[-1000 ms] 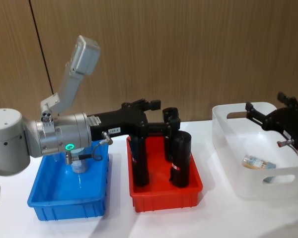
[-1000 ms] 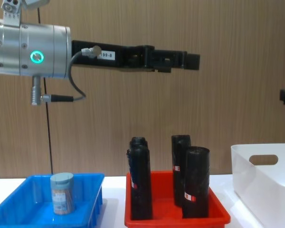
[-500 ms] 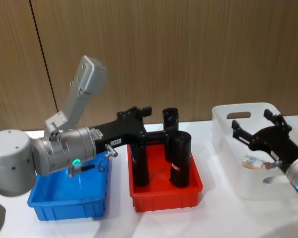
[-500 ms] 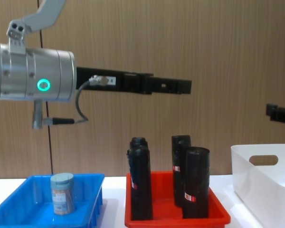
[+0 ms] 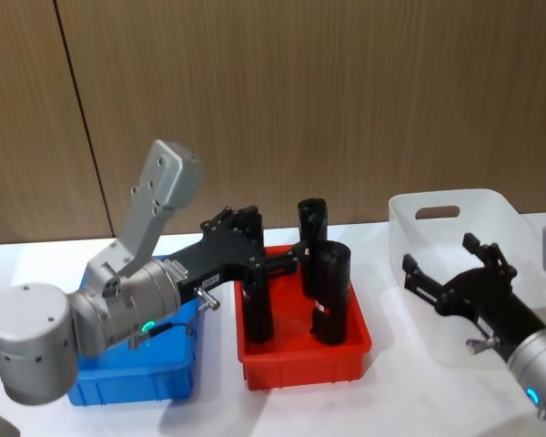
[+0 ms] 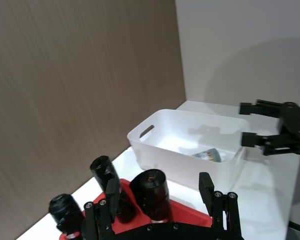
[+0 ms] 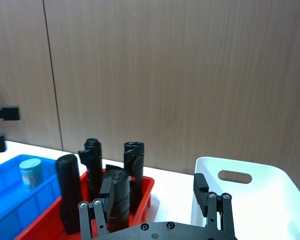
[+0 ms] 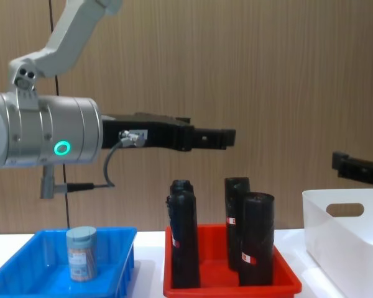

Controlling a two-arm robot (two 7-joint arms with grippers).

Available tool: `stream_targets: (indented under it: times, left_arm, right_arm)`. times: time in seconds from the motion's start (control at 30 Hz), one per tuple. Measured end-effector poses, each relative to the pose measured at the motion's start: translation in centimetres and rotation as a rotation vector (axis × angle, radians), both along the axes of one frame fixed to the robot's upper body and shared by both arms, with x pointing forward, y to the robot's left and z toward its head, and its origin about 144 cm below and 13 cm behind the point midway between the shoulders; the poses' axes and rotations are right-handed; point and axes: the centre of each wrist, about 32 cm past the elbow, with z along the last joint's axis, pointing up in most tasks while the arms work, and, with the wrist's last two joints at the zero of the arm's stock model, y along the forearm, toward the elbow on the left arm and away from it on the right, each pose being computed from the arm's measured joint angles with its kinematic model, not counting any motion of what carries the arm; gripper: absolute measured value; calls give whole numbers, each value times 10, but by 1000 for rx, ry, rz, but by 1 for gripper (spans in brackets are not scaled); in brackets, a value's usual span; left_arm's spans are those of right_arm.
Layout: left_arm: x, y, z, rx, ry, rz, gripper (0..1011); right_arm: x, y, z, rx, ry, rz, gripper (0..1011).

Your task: Pick the cotton swabs from the blue box and place them into the white box.

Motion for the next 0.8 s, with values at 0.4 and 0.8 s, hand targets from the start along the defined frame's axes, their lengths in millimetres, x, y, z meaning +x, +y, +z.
stream_targets:
  times: [0.4, 0.8]
  left_arm:
    - [-19, -8, -21, 16, -66, 129, 1004]
    - [-39, -15, -40, 19, -135, 251, 1004]
  right_arm:
    - [-16, 9, -2, 11, 6, 8, 1002]
    - [-16, 9, -2, 11, 6, 8, 1001]
